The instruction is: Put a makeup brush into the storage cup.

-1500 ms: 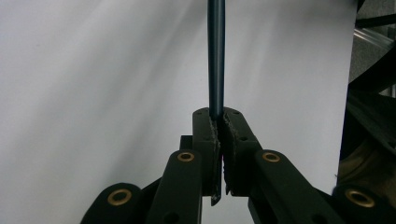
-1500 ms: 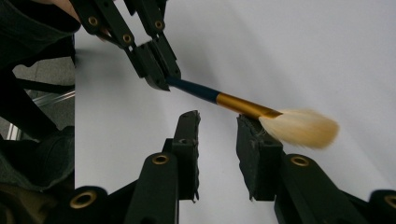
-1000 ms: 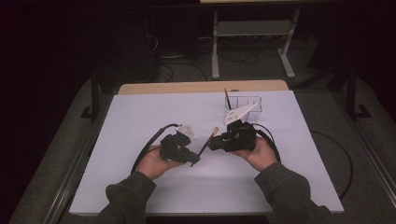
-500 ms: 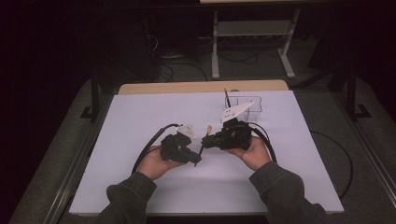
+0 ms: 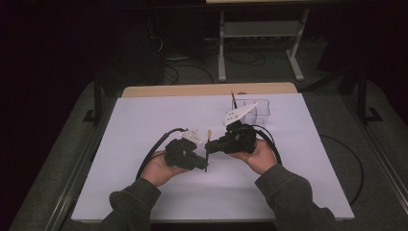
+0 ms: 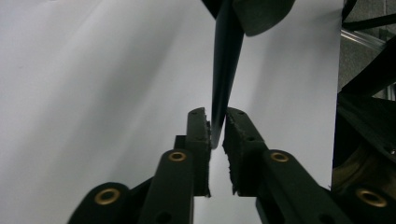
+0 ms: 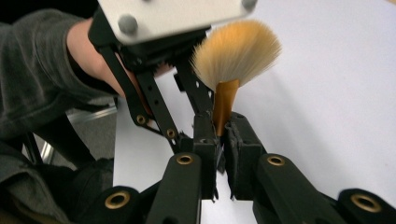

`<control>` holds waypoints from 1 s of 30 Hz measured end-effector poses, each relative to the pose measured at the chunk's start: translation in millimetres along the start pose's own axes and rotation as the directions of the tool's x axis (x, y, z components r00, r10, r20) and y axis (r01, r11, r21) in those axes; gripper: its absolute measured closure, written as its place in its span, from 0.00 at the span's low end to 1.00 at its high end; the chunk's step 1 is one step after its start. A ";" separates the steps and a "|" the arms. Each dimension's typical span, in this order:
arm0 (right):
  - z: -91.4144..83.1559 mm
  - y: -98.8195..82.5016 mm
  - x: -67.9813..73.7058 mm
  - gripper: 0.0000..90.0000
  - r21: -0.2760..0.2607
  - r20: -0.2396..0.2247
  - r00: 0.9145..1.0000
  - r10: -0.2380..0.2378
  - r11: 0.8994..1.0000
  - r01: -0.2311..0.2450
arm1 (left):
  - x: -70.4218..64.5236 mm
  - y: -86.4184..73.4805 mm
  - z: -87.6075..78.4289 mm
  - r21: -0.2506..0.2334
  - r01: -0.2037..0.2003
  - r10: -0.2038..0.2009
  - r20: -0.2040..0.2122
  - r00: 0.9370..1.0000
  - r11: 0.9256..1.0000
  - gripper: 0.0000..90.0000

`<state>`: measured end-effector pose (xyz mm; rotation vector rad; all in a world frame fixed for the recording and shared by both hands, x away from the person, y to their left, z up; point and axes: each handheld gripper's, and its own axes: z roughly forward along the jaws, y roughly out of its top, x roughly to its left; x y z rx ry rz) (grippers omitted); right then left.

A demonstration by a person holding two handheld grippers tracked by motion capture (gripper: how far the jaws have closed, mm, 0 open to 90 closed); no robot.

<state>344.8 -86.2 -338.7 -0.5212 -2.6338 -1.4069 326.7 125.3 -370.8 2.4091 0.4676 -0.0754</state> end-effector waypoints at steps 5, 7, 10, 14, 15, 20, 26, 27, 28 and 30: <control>-3.8 1.0 -1.7 0.92 0.064 0.029 0.999 -0.023 0.998 0.021 | 0.3 -4.8 -4.4 -0.005 0.000 0.000 -0.010 1.000 1.000 0.82; -6.3 0.7 -2.9 0.92 0.086 0.040 0.999 -0.028 0.996 0.025 | 0.2 -7.5 -6.5 -0.012 0.004 -0.005 -0.015 1.000 1.000 0.81; -10.1 -0.4 -4.3 0.92 0.108 0.052 0.998 -0.025 0.994 0.020 | 1.1 -11.4 -8.8 -0.023 0.007 -0.008 -0.021 1.000 1.000 0.80; -15.5 -1.5 -7.2 0.92 0.129 0.069 0.997 -0.029 0.991 0.020 | 1.6 -16.5 -11.7 -0.034 0.009 -0.010 -0.030 1.000 0.999 0.79; -16.9 -1.8 -8.0 0.92 0.135 0.071 0.997 -0.033 0.991 0.023 | 1.6 -17.7 -12.4 -0.037 0.009 -0.011 -0.033 0.999 0.999 0.79; -22.6 -4.1 -12.4 0.92 0.161 0.093 0.995 -0.033 0.987 0.018 | 2.0 -23.7 -17.8 -0.063 0.012 -0.015 -0.044 0.999 0.998 0.77; -28.7 -4.1 -17.1 0.92 0.172 0.104 0.994 -0.031 0.985 0.012 | 4.2 -32.7 -21.5 -0.065 0.018 -0.022 -0.066 0.998 0.998 0.75; -29.7 -4.0 -17.9 0.92 0.176 0.108 0.994 -0.032 0.984 0.013 | 4.8 -34.2 -21.9 -0.069 0.022 -0.027 -0.066 0.997 0.997 0.75; -30.2 -4.2 -19.5 0.92 0.179 0.110 0.993 -0.041 0.984 0.021 | 5.5 -35.5 -22.7 -0.068 0.026 -0.030 -0.067 0.997 0.997 0.75; -31.7 -4.1 -21.3 0.92 0.185 0.117 0.992 -0.041 0.982 0.019 | 6.8 -37.2 -24.8 -0.065 0.027 -0.031 -0.072 0.997 0.998 0.74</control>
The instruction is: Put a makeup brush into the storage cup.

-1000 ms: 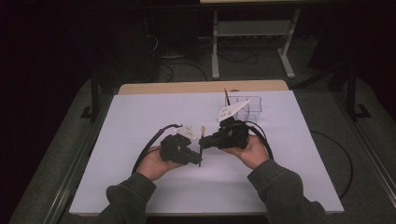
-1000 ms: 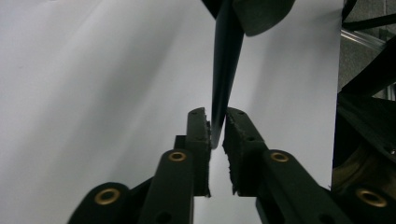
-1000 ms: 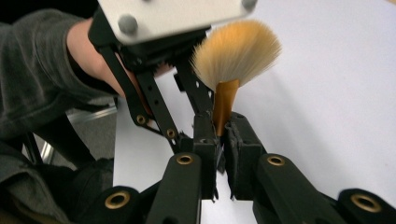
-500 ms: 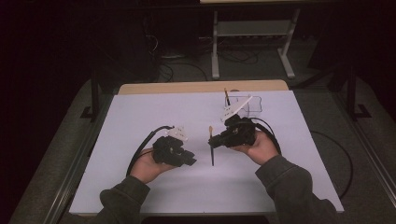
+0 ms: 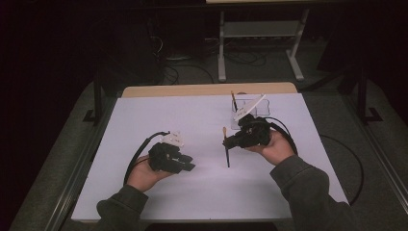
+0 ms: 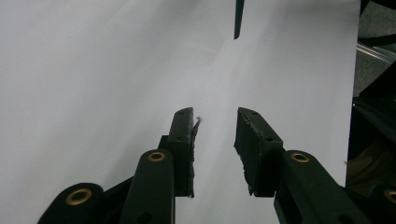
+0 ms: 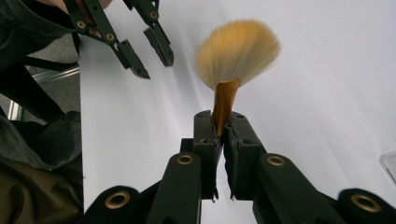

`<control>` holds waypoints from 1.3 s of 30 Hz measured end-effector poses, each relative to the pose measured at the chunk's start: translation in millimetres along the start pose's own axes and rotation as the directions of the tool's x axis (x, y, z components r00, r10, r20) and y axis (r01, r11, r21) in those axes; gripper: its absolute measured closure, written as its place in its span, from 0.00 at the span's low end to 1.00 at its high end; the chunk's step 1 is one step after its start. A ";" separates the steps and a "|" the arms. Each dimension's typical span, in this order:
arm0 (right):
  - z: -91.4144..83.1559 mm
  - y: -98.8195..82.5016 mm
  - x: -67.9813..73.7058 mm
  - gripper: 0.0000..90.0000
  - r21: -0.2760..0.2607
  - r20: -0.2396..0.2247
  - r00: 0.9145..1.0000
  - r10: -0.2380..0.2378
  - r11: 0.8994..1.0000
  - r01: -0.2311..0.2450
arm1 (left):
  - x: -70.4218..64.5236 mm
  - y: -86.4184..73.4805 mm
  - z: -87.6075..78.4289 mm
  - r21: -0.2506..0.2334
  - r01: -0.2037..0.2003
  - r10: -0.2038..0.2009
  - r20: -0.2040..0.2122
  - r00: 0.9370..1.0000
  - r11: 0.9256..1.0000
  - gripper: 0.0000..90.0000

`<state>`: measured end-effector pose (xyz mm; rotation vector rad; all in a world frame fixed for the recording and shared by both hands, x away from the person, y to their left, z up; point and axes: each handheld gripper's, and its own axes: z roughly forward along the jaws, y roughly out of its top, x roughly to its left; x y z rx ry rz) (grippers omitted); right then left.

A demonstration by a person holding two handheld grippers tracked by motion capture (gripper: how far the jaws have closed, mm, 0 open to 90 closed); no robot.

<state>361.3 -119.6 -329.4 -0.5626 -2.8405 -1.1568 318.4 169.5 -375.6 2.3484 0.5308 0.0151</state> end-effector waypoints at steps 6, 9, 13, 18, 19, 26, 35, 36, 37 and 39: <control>-6.6 -1.5 -5.8 0.92 0.004 0.008 1.000 0.006 1.000 -0.006 | 0.7 -4.9 -6.0 -0.019 0.006 -0.006 -0.016 1.000 1.000 0.72; -10.5 -2.0 -7.8 0.92 0.012 0.010 1.000 0.013 1.000 -0.013 | 1.9 -8.2 -7.7 -0.027 0.014 -0.014 -0.020 1.000 1.000 0.71; -15.8 -1.7 -10.3 0.92 0.007 0.022 1.000 0.017 1.000 -0.017 | 4.0 -12.0 -11.1 -0.031 0.013 -0.014 -0.027 1.000 0.999 0.71; -21.4 -1.2 -13.3 0.92 0.010 0.030 0.999 0.012 1.000 -0.013 | 4.1 -15.7 -14.0 -0.039 0.023 -0.025 -0.039 0.999 0.999 0.69; -22.8 -1.3 -13.8 0.92 0.012 0.037 0.999 0.013 1.000 -0.013 | 4.9 -16.3 -14.6 -0.041 0.016 -0.018 -0.045 0.999 0.999 0.68; -30.3 -0.9 -16.4 0.92 0.013 0.046 0.999 0.018 1.000 -0.018 | 6.1 -22.1 -19.7 -0.049 0.021 -0.024 -0.061 0.998 0.999 0.67; -38.7 -1.2 -19.9 0.92 0.019 0.056 0.998 0.018 1.000 -0.019 | 7.5 -28.1 -27.7 -0.065 0.024 -0.029 -0.084 0.996 0.998 0.64; -39.2 -1.3 -19.9 0.92 0.020 0.056 0.998 0.022 1.000 -0.023 | 8.1 -29.0 -28.7 -0.061 0.020 -0.025 -0.087 0.996 0.998 0.63; -39.8 -1.4 -20.0 0.92 0.017 0.061 0.998 0.024 1.000 -0.025 | 8.3 -30.1 -29.0 -0.064 0.021 -0.027 -0.088 0.996 0.998 0.63; -41.6 -1.4 -21.0 0.92 0.021 0.065 0.998 0.021 1.000 -0.022 | 8.7 -32.5 -29.8 -0.065 0.027 -0.033 -0.092 0.995 0.997 0.62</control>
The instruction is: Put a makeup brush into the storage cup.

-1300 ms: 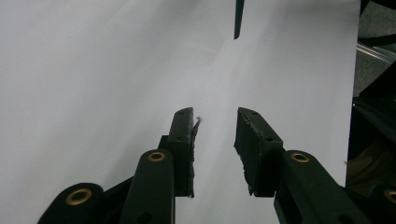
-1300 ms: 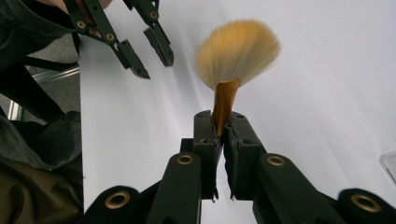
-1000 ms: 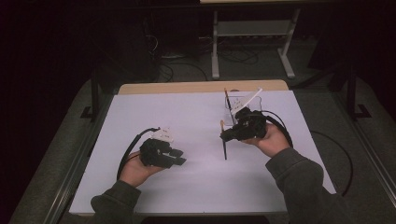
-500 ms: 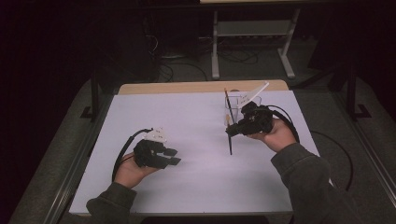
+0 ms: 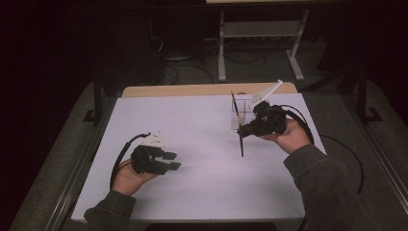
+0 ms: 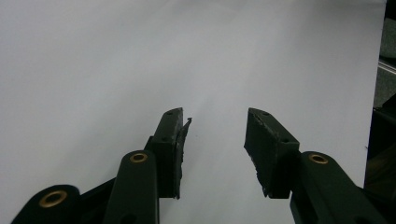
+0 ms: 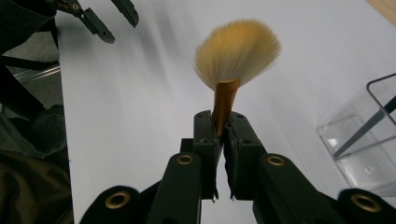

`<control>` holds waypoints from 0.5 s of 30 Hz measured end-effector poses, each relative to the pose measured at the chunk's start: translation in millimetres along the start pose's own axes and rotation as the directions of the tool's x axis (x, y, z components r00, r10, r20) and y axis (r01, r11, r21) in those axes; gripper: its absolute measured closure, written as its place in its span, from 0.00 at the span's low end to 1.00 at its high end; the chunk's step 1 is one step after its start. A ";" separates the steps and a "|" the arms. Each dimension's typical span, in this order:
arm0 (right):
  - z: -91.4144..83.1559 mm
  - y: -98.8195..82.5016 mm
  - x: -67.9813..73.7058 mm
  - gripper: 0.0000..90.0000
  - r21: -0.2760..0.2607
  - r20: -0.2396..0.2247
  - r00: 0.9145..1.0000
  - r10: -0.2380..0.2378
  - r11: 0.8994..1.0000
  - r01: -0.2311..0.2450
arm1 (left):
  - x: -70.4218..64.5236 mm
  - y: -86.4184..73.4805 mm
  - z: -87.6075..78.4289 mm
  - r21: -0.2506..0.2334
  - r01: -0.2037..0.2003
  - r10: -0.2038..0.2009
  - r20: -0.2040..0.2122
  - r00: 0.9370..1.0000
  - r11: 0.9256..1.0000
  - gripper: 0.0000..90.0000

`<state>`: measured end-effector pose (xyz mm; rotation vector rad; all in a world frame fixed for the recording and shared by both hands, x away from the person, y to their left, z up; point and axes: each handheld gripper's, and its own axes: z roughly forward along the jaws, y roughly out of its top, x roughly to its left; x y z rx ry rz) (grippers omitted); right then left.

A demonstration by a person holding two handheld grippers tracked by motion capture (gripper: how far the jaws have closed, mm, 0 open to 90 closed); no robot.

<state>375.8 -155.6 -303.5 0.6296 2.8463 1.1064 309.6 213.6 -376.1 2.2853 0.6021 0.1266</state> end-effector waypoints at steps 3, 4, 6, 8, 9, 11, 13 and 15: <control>-2.9 1.6 -1.6 0.92 0.001 0.005 1.000 0.000 1.000 0.000 | 1.0 -3.7 -1.0 -0.011 0.011 -0.011 -0.010 1.000 1.000 0.61; -3.9 2.3 -2.4 0.92 0.003 0.007 1.000 0.001 1.000 -0.001 | 0.8 -5.1 -0.5 -0.017 0.017 -0.017 -0.013 1.000 1.000 0.61; -6.5 4.2 -3.3 0.92 0.005 0.007 1.000 0.011 1.000 -0.011 | 1.2 -7.8 -0.5 -0.013 0.019 -0.019 -0.015 1.000 1.000 0.61; -8.0 5.7 -5.5 0.92 0.005 0.014 1.000 0.011 1.000 -0.011 | 1.2 -9.6 0.2 -0.012 0.023 -0.023 -0.019 1.000 1.000 0.61; -9.2 6.9 -6.2 0.92 0.009 0.014 1.000 0.020 1.000 -0.020 | 1.4 -10.1 0.2 -0.010 0.019 -0.020 -0.021 1.000 1.000 0.60; -11.1 8.4 -8.2 0.92 0.013 0.025 1.000 0.018 1.000 -0.018 | 1.5 -11.5 0.3 -0.013 0.024 -0.024 -0.024 0.999 1.000 0.59; -13.2 10.3 -9.3 0.92 0.012 0.028 0.999 0.029 1.000 -0.029 | 2.1 -12.4 0.2 -0.015 0.025 -0.026 -0.022 0.999 1.000 0.59; -14.4 11.2 -13.1 0.92 0.024 0.045 0.999 0.013 1.000 -0.014 | 1.7 -12.4 0.2 -0.015 0.021 -0.021 -0.028 0.999 1.000 0.58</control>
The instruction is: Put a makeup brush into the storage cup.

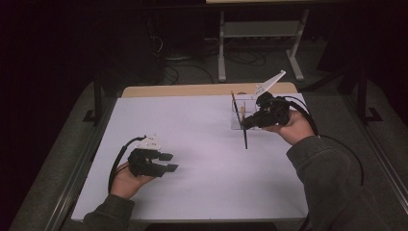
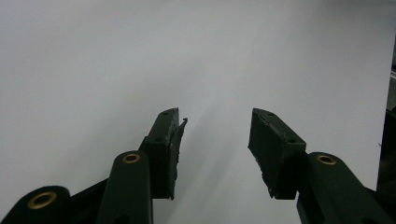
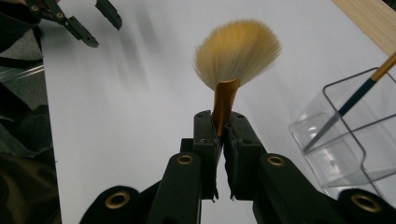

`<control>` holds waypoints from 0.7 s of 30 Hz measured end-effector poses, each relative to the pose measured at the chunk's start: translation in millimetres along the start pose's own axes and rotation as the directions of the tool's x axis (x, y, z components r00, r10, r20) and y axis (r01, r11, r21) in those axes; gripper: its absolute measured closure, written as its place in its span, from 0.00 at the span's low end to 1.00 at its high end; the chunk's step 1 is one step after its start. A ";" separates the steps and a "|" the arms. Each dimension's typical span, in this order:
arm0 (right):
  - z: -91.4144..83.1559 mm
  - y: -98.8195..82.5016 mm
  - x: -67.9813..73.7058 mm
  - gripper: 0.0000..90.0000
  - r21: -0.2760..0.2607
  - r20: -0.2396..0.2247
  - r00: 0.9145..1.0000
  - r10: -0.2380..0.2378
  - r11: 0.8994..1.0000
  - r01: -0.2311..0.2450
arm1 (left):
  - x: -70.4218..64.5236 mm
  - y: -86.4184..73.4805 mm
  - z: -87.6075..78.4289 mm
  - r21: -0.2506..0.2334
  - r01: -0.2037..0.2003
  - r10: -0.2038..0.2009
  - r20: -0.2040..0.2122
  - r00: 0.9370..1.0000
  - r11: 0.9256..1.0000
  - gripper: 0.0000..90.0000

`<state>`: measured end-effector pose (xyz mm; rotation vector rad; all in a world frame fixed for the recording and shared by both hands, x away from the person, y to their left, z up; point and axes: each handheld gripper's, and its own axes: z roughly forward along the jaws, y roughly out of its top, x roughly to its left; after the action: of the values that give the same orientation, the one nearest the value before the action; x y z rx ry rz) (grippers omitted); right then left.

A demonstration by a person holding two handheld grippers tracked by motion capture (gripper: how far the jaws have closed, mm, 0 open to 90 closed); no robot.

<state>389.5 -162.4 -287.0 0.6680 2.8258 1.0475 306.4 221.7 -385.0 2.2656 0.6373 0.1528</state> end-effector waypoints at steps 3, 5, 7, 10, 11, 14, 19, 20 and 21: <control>-2.1 0.8 -4.6 0.92 0.001 0.005 1.000 0.007 1.000 -0.007 | -0.3 0.0 -1.8 -0.008 -0.002 0.002 -0.003 1.000 1.000 0.58; -4.4 1.4 -7.8 0.92 -0.005 0.015 1.000 0.019 1.000 -0.019 | 0.3 -0.6 -3.1 -0.011 0.004 -0.004 -0.008 1.000 1.000 0.57; -4.9 2.3 -9.9 0.92 -0.004 0.022 0.999 0.024 1.000 -0.024 | 0.7 -1.0 -4.5 -0.010 0.000 -0.001 -0.011 1.000 1.000 0.57; -5.6 5.2 -13.1 0.92 0.000 0.020 0.999 0.036 0.999 -0.036 | 0.5 -2.7 -5.0 -0.013 -0.002 0.001 -0.019 1.000 1.000 0.56; -5.6 6.3 -14.5 0.92 0.001 0.024 0.999 0.035 0.999 -0.035 | 0.3 -3.4 -5.5 -0.010 0.000 0.000 -0.021 1.000 1.000 0.56; -5.7 9.9 -18.2 0.92 0.004 0.027 0.999 0.026 1.000 -0.026 | 0.3 -5.1 -6.3 -0.016 0.008 -0.009 -0.021 1.000 1.000 0.55; -7.6 15.6 -23.0 0.92 0.006 0.033 0.999 0.020 1.000 -0.020 | 0.7 -6.9 -8.1 -0.019 0.010 -0.011 -0.026 1.000 1.000 0.54; -8.6 16.5 -24.0 0.92 0.008 0.034 0.999 0.022 1.000 -0.022 | 0.6 -7.0 -8.5 -0.020 0.011 -0.012 -0.025 1.000 1.000 0.54; -9.5 17.5 -25.0 0.92 0.005 0.035 0.999 0.025 1.000 -0.025 | 0.7 -7.1 -9.0 -0.018 0.010 -0.011 -0.026 1.000 1.000 0.54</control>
<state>416.8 -166.6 -271.0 0.7167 2.7989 1.0218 301.5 232.0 -383.8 2.2456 0.6589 0.1831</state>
